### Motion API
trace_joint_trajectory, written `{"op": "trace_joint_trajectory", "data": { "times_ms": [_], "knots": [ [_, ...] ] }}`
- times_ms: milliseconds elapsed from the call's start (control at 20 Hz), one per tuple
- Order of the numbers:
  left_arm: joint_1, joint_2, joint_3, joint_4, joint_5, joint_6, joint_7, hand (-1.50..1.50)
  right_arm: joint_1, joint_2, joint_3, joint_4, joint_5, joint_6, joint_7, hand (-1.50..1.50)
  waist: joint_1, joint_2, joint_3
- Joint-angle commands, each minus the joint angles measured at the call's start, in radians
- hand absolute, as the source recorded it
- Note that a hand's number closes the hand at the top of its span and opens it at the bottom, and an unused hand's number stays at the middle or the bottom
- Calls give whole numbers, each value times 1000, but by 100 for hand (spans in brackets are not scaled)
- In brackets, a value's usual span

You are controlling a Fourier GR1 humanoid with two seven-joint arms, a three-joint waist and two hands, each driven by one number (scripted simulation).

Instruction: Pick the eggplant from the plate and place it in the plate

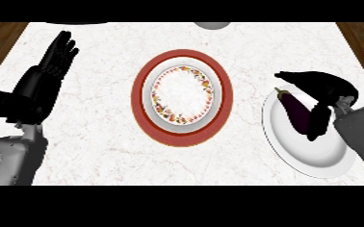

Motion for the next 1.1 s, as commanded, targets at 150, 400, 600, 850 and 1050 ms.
{"op": "trace_joint_trajectory", "data": {
  "times_ms": [150, 400, 600, 850, 1050],
  "knots": [
    [-9, -37, 26, 12, -32, -7, -9, 0, 44, 60, -31, 66, 127, 12, -75, -150, -3, -1, 0],
    [6, -42, 25, -62, -56, -2, 54, 0, 4, 115, -45, 233, 202, -10, -178, -150, 4, 0, 0],
    [40, -19, 73, -58, -5, -83, 31, 0, 8, 154, -47, 286, 284, -41, -174, -150, 3, 0, 0],
    [-14, -43, 60, -7, -47, -63, 10, 0, -4, 181, -72, 421, 326, -180, -319, 150, 4, 3, 1],
    [-40, -50, 73, 46, -49, -57, -3, 0, -1, 191, -85, 357, 374, -356, -353, 150, -4, 3, 1]
  ]
}}
